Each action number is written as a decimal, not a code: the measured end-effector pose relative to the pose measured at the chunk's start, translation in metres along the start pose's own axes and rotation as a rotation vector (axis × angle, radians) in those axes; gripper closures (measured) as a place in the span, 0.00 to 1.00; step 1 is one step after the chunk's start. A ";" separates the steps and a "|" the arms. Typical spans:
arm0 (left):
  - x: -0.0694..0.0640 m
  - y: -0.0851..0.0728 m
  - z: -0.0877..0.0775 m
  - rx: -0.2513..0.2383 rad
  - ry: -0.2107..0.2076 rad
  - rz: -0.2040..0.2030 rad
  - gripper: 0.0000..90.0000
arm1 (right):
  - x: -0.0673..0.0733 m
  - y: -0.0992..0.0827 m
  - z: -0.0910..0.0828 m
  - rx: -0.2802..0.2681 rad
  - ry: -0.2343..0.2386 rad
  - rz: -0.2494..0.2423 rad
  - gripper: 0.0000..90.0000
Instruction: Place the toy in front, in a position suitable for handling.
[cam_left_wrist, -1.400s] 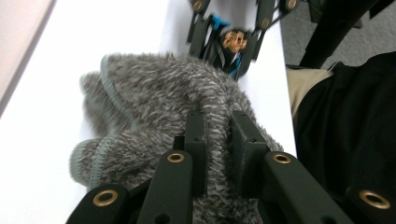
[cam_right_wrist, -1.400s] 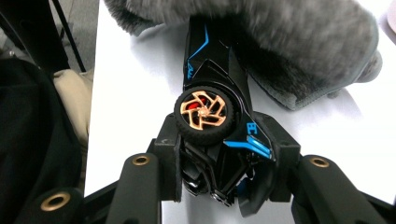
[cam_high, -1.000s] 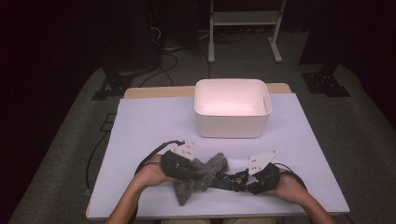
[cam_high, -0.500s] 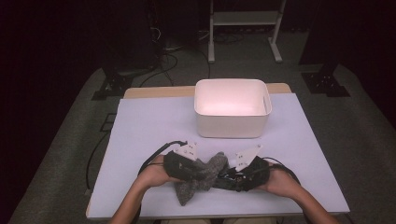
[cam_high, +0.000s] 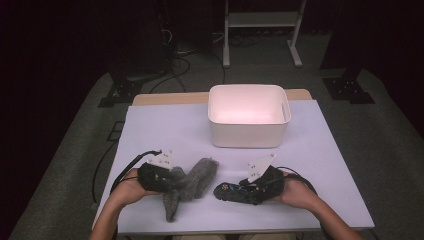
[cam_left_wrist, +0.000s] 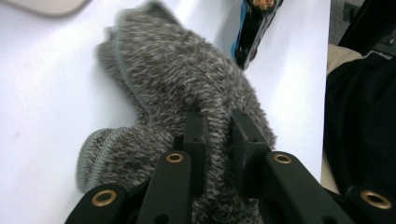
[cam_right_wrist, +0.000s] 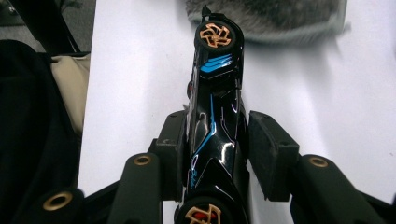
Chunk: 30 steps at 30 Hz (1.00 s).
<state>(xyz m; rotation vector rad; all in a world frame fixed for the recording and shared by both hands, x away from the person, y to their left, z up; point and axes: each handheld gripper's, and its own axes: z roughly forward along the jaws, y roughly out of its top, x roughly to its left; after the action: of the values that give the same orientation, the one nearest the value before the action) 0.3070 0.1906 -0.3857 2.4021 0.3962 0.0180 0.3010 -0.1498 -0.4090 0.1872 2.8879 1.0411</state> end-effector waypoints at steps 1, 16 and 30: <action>0.000 0.001 0.003 0.001 -0.009 0.006 0.87 | -0.001 0.001 0.000 0.002 0.002 0.001 0.64; -0.010 0.053 0.060 -0.021 -0.155 0.135 0.87 | 0.000 0.025 0.012 0.118 0.027 -0.040 0.59; -0.004 0.038 0.065 -0.075 -0.222 0.068 0.87 | 0.005 0.037 0.028 0.139 0.017 -0.081 0.68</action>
<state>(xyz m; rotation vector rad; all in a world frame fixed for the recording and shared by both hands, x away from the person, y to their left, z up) 0.3214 0.1208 -0.4101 2.3123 0.2072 -0.1980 0.3023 -0.1033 -0.4073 0.0685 2.9572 0.8336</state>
